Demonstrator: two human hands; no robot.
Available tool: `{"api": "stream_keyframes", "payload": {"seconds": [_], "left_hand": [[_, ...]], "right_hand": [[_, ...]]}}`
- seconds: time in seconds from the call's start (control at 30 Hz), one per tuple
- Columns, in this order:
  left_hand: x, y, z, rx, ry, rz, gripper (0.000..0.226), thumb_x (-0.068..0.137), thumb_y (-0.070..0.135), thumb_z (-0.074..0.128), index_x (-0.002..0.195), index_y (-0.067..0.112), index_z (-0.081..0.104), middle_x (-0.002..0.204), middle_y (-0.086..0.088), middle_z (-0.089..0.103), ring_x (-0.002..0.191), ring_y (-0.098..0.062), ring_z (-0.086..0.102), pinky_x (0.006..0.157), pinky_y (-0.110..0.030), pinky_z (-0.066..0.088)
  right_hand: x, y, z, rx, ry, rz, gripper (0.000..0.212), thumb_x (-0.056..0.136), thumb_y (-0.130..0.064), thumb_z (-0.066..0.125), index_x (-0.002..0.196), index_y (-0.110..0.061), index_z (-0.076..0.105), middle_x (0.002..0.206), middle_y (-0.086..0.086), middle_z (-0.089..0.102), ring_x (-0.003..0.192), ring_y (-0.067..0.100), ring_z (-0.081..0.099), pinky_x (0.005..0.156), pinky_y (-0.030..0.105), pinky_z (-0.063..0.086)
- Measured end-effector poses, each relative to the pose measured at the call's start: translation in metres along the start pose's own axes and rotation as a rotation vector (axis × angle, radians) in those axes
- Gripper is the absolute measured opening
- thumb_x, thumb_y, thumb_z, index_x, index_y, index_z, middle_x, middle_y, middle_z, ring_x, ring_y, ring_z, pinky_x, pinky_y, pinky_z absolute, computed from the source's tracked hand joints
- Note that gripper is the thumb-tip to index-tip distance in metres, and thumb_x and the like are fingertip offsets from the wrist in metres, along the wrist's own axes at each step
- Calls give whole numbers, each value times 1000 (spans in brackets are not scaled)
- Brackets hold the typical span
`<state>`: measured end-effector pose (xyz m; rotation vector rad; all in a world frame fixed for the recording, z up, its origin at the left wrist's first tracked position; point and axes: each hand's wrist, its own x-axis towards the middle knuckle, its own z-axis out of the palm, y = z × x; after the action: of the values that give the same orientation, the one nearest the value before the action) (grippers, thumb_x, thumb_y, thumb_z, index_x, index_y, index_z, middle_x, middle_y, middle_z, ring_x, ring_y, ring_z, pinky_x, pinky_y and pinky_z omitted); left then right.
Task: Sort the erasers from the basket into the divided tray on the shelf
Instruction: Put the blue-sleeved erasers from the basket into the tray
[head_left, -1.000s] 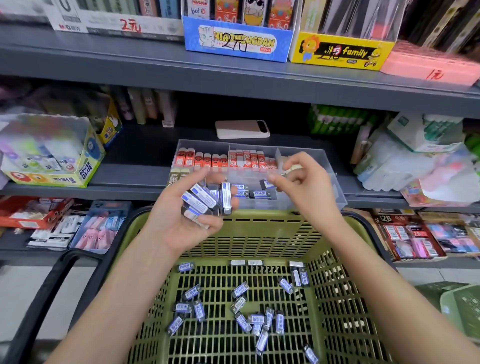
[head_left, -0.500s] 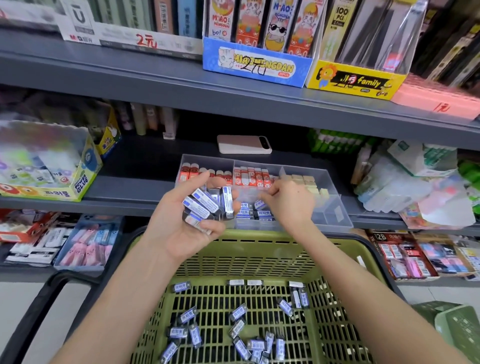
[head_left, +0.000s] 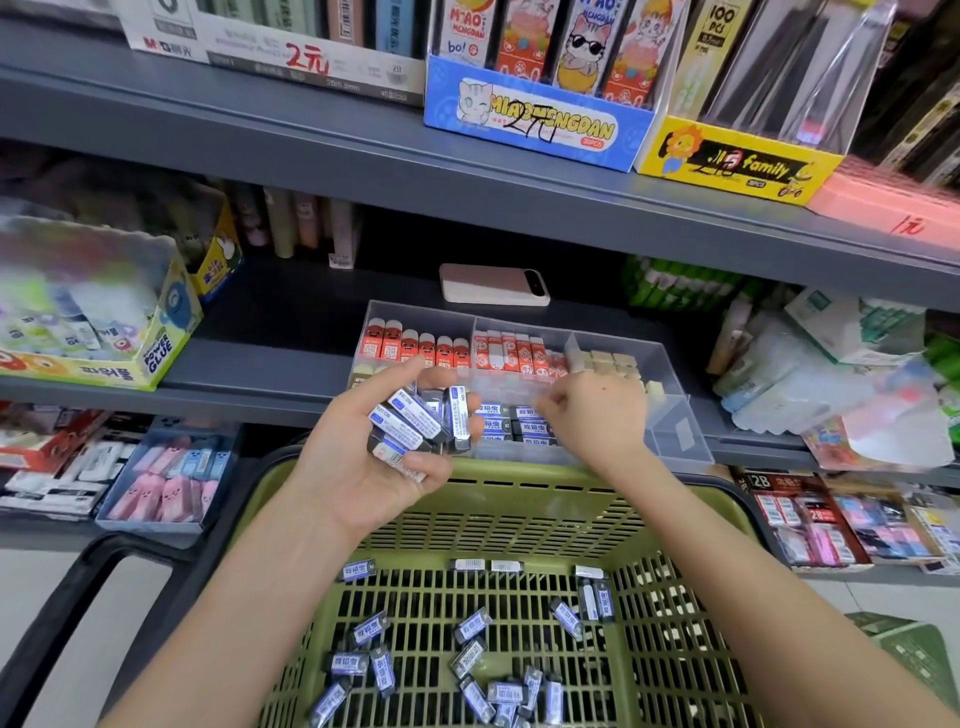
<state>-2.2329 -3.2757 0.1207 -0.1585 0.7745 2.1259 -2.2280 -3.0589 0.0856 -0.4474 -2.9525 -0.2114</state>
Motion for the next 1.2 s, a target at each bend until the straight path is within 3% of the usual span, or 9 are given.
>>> {"api": "stream_keyframes", "payload": {"seconds": [0.17,0.27,0.37,0.47,0.67,0.83,0.97,1.03,1.2], "left_hand": [[0,-3,2,10,34,0,26,77,32,61,70,9,71,87,-15,66,68,-27,66,30,-16,35],[0,-5,4,3,43,-11,26,75,33,63,73,9,72,83,-14,66,69,-27,66,29,-17,35],[0,-8,7,5,53,-33,29,75,35,63,80,8,74,80,-14,64,67,-26,66,30,-16,35],[1,-11,10,-3,49,-69,35,75,36,63,91,6,71,81,-15,64,62,-24,65,29,-16,35],[5,-18,18,-54,66,-98,33,67,33,71,86,6,65,71,-5,61,46,-11,54,29,-17,36],[5,-21,19,-20,112,-95,32,72,33,66,84,4,75,78,-8,67,52,-14,60,34,-19,44],[6,-21,20,-27,67,-125,36,73,32,63,87,1,73,96,-20,71,82,-36,71,36,-21,48],[7,-20,20,-13,64,-127,35,72,32,63,83,1,74,101,-24,70,82,-38,71,35,-20,48],[11,-21,21,12,28,-138,29,71,27,62,80,3,75,95,-23,71,71,-32,71,33,-18,43]], "right_hand": [[3,10,-13,-117,-254,-173,46,98,-46,28,87,-26,68,127,6,58,108,27,55,97,38,30],[0,13,-27,-43,-221,-189,45,98,-44,31,82,-21,65,105,7,65,103,28,58,90,36,34],[-8,14,-48,295,-32,-170,44,97,-42,39,72,-15,63,74,6,65,84,29,60,74,31,36],[-29,-3,-75,914,-97,-273,18,91,-41,54,82,-36,69,79,-16,69,84,15,61,73,20,41],[-39,-19,-82,614,-143,-426,36,86,-46,59,119,-33,63,100,-13,61,101,12,49,92,32,39],[-36,-11,-83,928,-313,-373,10,75,-24,76,79,-16,71,65,-36,59,65,-13,56,63,5,39],[-29,2,-85,1153,-305,-224,22,63,-29,81,75,-13,69,63,-10,64,54,1,53,53,15,43],[-22,14,-88,1269,-299,-125,27,59,-33,76,77,-14,71,62,-2,64,50,4,49,50,18,41],[-17,27,-87,1511,-459,-108,22,65,-4,72,86,-7,69,63,1,68,47,7,54,51,17,48]]}}
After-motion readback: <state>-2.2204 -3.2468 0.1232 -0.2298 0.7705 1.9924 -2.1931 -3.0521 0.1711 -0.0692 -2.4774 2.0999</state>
